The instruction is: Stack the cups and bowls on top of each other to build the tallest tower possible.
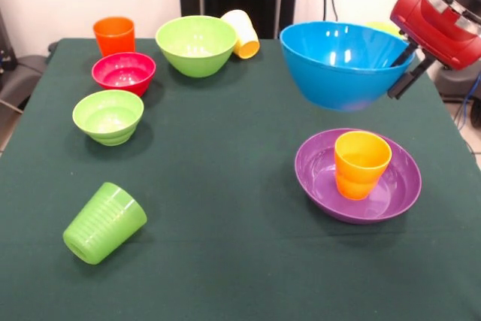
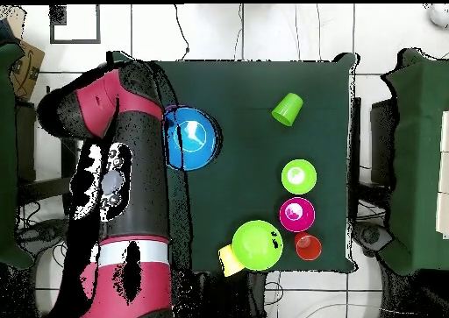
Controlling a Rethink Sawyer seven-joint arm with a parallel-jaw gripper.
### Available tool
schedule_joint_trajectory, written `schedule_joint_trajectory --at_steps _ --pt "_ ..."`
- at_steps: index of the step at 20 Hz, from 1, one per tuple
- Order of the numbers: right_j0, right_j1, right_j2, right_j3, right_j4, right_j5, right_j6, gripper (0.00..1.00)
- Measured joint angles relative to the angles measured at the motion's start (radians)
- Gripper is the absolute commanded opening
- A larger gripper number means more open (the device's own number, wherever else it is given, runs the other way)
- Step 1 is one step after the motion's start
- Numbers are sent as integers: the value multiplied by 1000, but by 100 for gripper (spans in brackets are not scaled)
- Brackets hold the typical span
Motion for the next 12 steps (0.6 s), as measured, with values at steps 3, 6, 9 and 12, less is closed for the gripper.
schedule_joint_trajectory --at_steps 3,6,9,12 --pt "1 7 0 -15 0 0 0 0" --pt "1 18 -1 -40 0 0 0 0" --pt "4 29 -2 -59 0 0 0 0" --pt "7 40 -4 -75 0 0 0 0"
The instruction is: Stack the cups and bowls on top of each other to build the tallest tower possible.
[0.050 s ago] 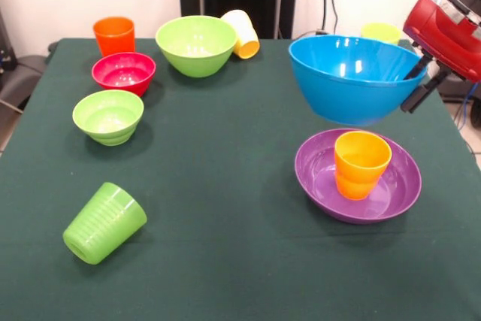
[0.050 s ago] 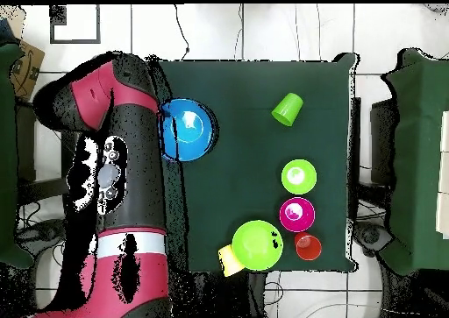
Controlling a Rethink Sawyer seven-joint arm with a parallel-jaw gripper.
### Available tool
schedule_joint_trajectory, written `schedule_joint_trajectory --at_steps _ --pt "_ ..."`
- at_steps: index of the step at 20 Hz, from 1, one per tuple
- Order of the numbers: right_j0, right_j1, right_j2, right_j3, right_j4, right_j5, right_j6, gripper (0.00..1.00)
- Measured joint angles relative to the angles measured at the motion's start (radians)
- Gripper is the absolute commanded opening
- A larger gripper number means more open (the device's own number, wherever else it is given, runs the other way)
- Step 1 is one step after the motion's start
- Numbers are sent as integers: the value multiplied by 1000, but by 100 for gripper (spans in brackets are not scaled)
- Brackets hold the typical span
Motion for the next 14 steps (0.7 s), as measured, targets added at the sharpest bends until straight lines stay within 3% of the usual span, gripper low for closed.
schedule_joint_trajectory --at_steps 14 --pt "20 13 -4 -26 1 0 0 0"
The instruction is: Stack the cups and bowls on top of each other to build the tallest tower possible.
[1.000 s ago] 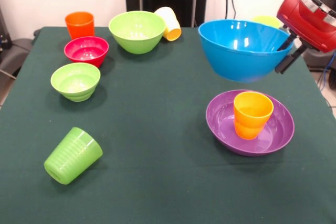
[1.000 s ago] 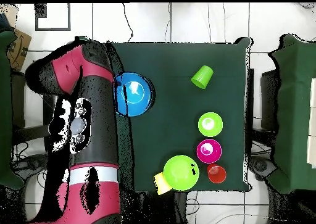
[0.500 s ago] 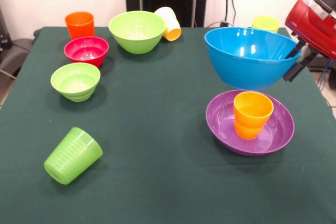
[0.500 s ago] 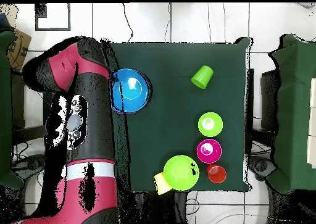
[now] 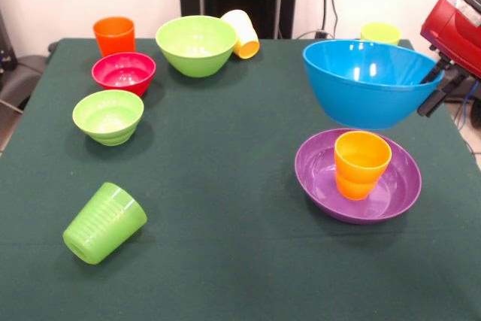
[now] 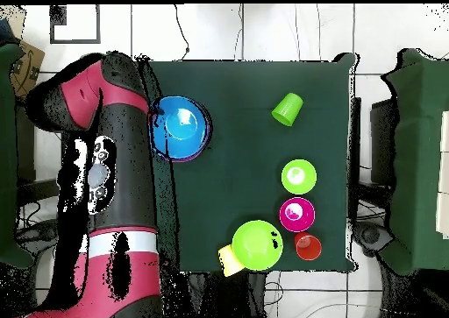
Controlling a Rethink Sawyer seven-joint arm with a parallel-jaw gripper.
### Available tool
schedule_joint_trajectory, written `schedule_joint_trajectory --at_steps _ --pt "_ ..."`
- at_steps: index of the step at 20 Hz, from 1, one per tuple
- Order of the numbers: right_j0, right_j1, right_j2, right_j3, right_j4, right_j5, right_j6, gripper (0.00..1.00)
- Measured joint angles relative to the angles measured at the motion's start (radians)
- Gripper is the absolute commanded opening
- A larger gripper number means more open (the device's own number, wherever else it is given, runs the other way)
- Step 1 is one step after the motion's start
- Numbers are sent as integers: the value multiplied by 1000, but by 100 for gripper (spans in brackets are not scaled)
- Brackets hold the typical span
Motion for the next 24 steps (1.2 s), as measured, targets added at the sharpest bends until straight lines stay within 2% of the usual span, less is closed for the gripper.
schedule_joint_trajectory --at_steps 13,24 --pt "0 47 -6 -55 0 0 0 0" --pt "0 61 -12 -59 0 0 0 0"
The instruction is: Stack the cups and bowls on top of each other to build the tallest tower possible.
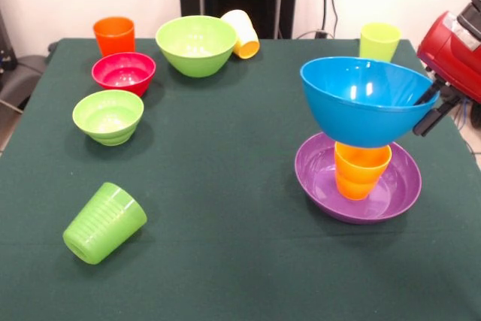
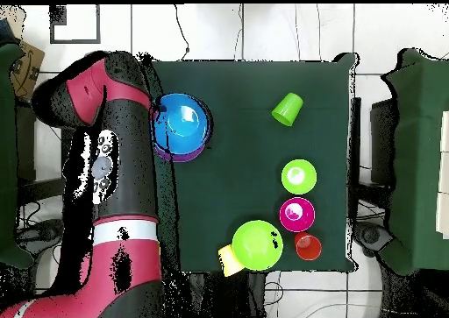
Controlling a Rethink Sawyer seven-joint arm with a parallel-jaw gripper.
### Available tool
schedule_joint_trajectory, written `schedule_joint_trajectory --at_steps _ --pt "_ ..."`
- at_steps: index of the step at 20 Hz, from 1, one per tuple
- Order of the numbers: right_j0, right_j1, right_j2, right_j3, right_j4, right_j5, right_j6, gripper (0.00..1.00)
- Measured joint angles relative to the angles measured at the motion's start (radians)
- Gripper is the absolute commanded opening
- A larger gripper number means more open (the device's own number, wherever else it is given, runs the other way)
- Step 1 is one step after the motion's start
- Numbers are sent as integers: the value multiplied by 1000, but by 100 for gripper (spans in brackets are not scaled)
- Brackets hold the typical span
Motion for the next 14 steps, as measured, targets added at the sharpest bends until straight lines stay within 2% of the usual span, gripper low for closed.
schedule_joint_trajectory --at_steps 14 --pt "0 37 -17 -7 0 0 0 0"
